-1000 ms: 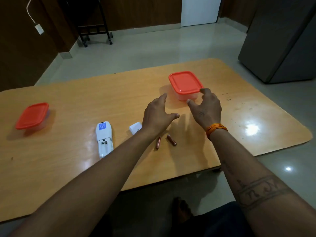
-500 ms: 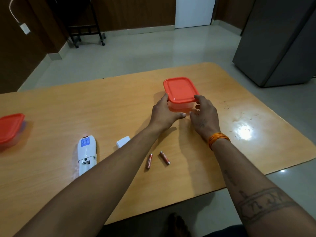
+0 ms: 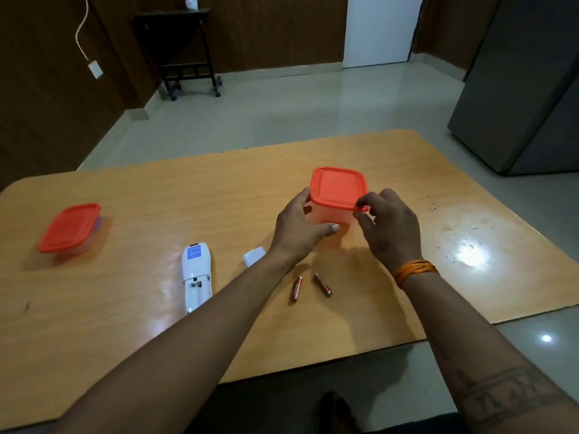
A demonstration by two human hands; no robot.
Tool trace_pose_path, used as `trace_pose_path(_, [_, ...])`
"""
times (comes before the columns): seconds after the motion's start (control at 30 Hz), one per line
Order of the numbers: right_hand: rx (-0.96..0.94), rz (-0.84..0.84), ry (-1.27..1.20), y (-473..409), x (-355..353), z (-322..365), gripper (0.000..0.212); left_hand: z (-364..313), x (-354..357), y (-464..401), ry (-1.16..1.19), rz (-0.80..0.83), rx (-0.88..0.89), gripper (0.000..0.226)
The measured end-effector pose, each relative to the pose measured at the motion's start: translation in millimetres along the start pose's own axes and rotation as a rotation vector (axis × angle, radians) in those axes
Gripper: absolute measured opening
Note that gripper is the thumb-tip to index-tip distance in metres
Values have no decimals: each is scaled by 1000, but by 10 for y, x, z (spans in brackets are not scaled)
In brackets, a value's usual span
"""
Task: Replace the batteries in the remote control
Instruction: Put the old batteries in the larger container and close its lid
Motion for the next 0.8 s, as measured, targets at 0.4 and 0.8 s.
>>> trace_pose_path(0.4, [-260,84,-94,217,-53,846,30,140,-212,364,-139,-206,-69,123])
trace_pose_path(0.8, [-413,214,-73,276,0,948,49,272,-438,395,-228,-301,-28,106])
Point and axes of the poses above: each hand's wrist, its own y-axis away from the middle knuckle, its own x-axis out of the palm, z = x × y, the point moved 3 cm from there along -y, towards the middle knuckle, and after that the axes turned 3 degrees about -x, right-handed, at the moved point
